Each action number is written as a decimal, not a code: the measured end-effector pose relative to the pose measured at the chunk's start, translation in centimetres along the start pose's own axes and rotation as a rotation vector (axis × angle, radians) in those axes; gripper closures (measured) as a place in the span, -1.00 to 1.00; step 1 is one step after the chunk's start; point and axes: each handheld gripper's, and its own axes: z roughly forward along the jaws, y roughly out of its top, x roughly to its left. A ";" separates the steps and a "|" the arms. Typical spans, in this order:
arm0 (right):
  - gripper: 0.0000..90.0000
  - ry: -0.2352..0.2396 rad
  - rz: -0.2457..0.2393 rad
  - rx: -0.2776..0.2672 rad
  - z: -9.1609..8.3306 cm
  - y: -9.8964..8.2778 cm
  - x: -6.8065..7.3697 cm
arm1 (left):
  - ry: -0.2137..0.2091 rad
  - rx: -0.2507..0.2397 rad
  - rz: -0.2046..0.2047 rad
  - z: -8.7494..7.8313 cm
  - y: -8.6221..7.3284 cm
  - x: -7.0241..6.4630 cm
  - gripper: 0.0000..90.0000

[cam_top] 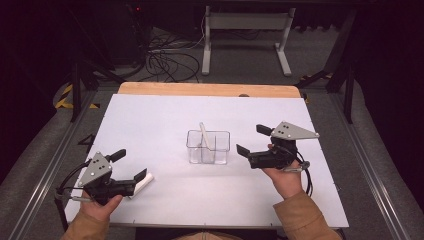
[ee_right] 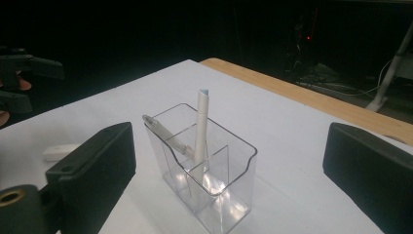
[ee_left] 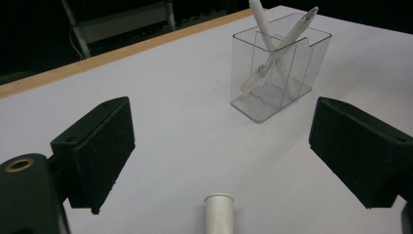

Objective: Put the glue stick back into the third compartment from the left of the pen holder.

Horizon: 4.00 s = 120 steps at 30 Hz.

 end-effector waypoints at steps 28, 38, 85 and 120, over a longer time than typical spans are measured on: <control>-0.81 0.023 0.010 0.037 -1.4 -1.7 -1.7 | 0.007 0.265 -0.002 2.2 1.7 0.0 -0.67; -0.82 0.025 0.012 0.041 -1.3 -1.7 -1.7 | -0.012 0.337 -0.041 3.3 1.8 -0.2 -0.65; -0.82 0.056 0.004 0.092 -0.3 -2.1 -1.4 | -0.011 0.803 0.082 8.4 -0.2 -0.5 0.09; -0.82 0.059 0.006 0.105 -0.1 -2.3 -1.3 | -0.010 0.834 0.087 8.1 0.3 -0.6 0.49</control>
